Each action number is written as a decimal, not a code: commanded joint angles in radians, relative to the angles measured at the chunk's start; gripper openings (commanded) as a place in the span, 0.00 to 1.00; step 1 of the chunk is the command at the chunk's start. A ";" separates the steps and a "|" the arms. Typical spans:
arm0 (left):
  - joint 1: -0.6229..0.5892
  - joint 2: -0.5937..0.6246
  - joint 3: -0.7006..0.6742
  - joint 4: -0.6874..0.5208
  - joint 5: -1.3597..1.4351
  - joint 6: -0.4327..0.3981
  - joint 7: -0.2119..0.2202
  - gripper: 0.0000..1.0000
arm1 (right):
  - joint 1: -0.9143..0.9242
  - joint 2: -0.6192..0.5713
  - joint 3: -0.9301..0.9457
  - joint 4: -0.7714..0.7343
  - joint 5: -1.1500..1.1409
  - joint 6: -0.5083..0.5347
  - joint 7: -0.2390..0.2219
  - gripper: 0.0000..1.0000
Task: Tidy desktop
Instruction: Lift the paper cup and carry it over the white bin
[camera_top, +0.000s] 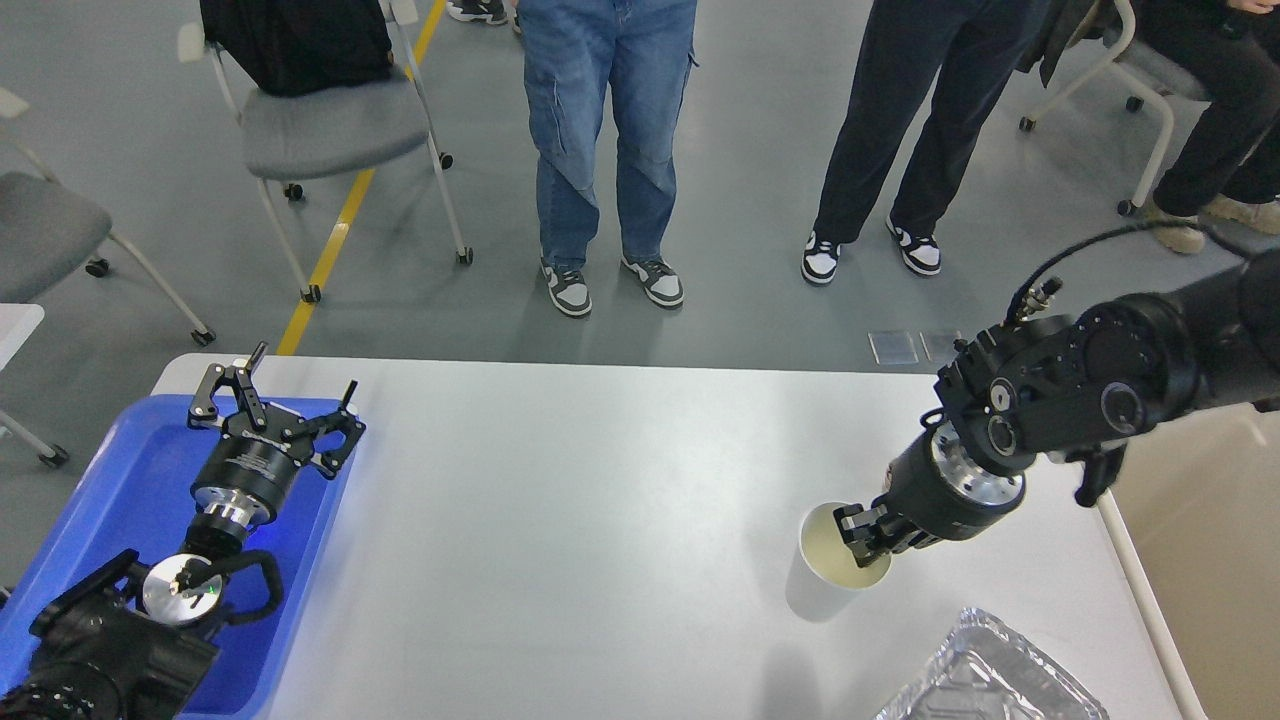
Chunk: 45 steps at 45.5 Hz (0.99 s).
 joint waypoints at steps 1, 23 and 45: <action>0.000 0.000 0.000 0.000 0.000 0.000 0.000 1.00 | 0.264 -0.065 -0.031 0.069 -0.003 0.193 0.002 0.00; 0.000 0.000 0.000 0.000 0.000 0.000 0.000 1.00 | 0.589 -0.175 -0.117 0.072 -0.105 0.465 0.001 0.00; 0.000 0.000 0.000 0.000 0.000 0.000 -0.002 1.00 | 0.621 -0.348 -0.215 -0.130 -0.118 0.417 -0.013 0.00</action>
